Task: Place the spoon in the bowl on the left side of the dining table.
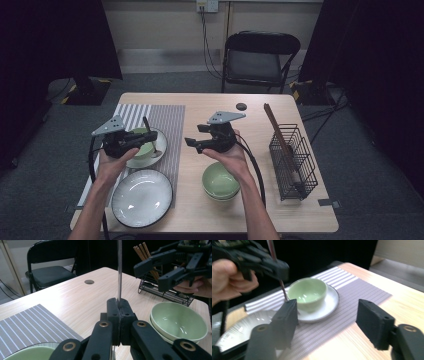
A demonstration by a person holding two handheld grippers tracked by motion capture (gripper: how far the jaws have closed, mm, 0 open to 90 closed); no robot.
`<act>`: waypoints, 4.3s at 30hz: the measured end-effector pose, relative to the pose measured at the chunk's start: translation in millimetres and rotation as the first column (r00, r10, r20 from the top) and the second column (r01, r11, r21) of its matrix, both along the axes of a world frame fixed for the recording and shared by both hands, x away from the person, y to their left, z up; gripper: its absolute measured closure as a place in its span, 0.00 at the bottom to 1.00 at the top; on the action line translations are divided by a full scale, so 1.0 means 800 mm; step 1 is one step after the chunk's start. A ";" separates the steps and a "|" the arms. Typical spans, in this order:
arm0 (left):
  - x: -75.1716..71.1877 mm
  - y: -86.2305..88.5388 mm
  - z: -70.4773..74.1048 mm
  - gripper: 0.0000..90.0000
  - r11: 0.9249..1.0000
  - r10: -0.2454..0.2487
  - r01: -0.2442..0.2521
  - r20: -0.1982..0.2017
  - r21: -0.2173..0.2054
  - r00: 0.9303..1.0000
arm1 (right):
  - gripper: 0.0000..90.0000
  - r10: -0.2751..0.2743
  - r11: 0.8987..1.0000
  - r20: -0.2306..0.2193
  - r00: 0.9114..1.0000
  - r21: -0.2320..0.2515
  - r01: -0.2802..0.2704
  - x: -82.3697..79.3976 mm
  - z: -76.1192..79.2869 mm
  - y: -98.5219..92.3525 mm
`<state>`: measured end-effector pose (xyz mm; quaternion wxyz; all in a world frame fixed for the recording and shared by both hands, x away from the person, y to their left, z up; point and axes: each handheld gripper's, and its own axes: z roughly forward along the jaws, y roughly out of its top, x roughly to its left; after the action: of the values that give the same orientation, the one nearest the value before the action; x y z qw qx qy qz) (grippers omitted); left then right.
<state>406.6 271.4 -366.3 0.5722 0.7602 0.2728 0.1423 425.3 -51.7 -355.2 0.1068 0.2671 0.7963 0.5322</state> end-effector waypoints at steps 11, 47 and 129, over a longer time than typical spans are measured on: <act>0.009 0.022 -0.004 1.00 0.999 0.045 -0.045 -0.014 -0.002 0.999 | 0.30 -0.071 0.997 -0.036 0.997 -0.039 0.070 0.006 -0.025 -0.028; 0.024 0.056 -0.021 0.99 0.996 0.080 -0.079 -0.030 0.030 0.996 | 0.28 -0.211 0.975 -0.096 0.973 -0.091 0.203 0.018 -0.074 -0.090; -0.008 0.096 -0.067 0.84 0.988 0.125 -0.112 -0.124 0.111 0.984 | 0.20 -0.436 0.863 -0.087 0.896 -0.325 0.388 0.027 -0.180 -0.131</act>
<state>400.4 348.1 -420.2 0.5034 0.7789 0.3468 0.1399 446.8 -156.4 -499.1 0.1940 0.4533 0.7976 0.3474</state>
